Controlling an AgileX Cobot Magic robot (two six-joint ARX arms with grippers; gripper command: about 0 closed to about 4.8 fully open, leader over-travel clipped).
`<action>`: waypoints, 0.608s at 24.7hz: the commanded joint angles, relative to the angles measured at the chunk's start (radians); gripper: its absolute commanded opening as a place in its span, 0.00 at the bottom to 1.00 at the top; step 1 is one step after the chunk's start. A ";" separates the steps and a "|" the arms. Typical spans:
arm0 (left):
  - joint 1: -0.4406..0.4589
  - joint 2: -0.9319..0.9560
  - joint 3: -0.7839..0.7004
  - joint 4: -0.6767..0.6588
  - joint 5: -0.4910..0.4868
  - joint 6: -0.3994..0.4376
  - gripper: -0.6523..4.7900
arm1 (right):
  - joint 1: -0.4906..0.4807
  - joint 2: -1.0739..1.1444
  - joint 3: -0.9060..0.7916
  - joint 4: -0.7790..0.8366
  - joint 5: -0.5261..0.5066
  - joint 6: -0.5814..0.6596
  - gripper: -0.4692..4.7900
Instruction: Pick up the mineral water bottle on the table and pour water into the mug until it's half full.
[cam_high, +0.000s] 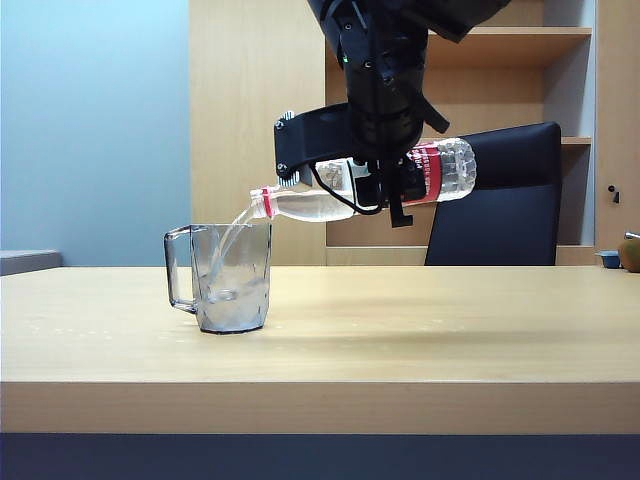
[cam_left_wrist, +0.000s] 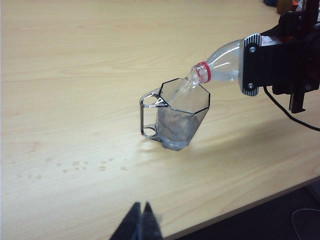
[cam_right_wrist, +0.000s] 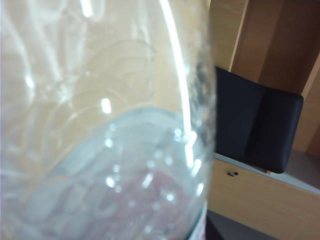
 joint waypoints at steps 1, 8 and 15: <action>0.000 -0.001 0.005 0.006 0.001 0.000 0.11 | 0.009 -0.013 0.008 0.047 0.010 0.003 0.53; 0.000 -0.001 0.005 0.006 0.000 0.000 0.11 | 0.027 -0.016 0.007 0.038 0.004 0.050 0.53; 0.000 -0.001 0.005 0.006 0.001 0.000 0.11 | 0.037 -0.016 0.007 -0.059 0.000 0.320 0.53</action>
